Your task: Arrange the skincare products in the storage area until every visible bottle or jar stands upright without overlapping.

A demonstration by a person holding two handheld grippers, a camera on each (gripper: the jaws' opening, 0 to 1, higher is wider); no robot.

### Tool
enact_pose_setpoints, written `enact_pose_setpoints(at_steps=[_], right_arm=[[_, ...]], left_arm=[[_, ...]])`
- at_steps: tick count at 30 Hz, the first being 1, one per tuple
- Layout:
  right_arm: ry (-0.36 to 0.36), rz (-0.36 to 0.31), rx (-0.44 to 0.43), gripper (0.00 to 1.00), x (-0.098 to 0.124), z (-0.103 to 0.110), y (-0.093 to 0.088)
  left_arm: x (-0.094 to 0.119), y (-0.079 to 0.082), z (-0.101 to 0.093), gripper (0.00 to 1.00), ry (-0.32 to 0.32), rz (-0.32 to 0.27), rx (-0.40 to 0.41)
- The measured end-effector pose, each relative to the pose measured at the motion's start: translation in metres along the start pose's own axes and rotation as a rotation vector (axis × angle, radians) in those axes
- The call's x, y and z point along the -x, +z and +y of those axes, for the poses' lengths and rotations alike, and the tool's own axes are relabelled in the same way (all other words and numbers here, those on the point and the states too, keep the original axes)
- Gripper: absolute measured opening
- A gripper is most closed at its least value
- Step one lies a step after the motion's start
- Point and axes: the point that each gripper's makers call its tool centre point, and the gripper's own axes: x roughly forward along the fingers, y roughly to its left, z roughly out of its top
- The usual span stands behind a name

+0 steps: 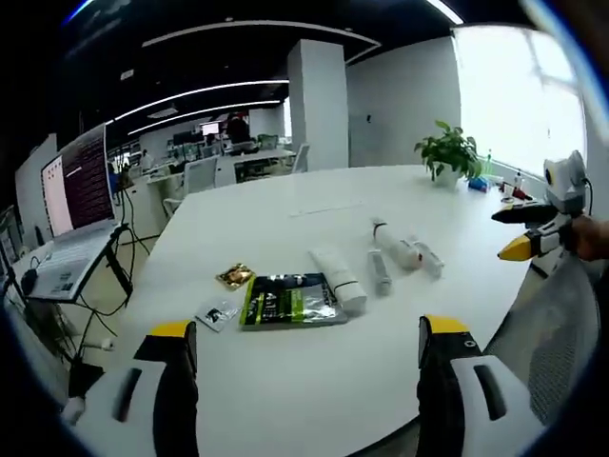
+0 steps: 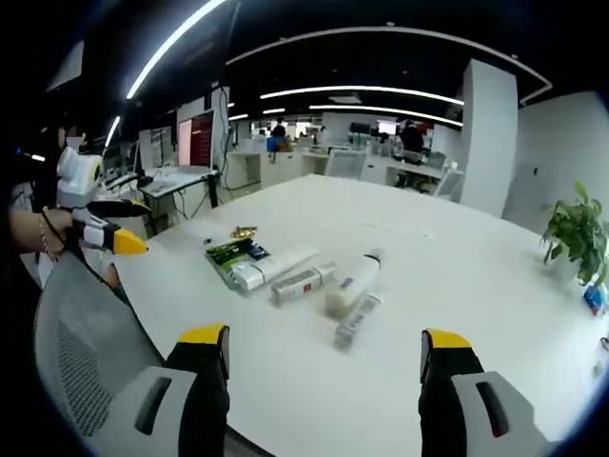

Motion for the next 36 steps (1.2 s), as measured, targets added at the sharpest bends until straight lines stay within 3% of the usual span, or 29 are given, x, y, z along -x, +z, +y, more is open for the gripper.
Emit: enact_pose_setpoints(at_steps=[2, 12, 24, 36], right_arm=[[-0.002, 0.003, -0.004, 0.85, 0.0, -0.001, -0.001], [-0.007, 0.021, -0.02, 0.84, -0.002, -0.003, -0.005], [-0.004, 0.046, -0.022, 0.83, -0.004, -0.004, -0.009], [0.016, 0.076, -0.007, 0.84, -0.006, 0.0, -0.016]], left_arm=[[0.005, 0.004, -0.002, 0.9, -0.001, -0.016, 0.029], [-0.001, -0.007, 0.007, 0.87, 0.008, -0.006, 0.124], [-0.003, -0.01, -0.001, 0.87, -0.01, 0.015, 0.072], [-0.004, -0.011, 0.001, 0.86, -0.015, 0.017, 0.097]])
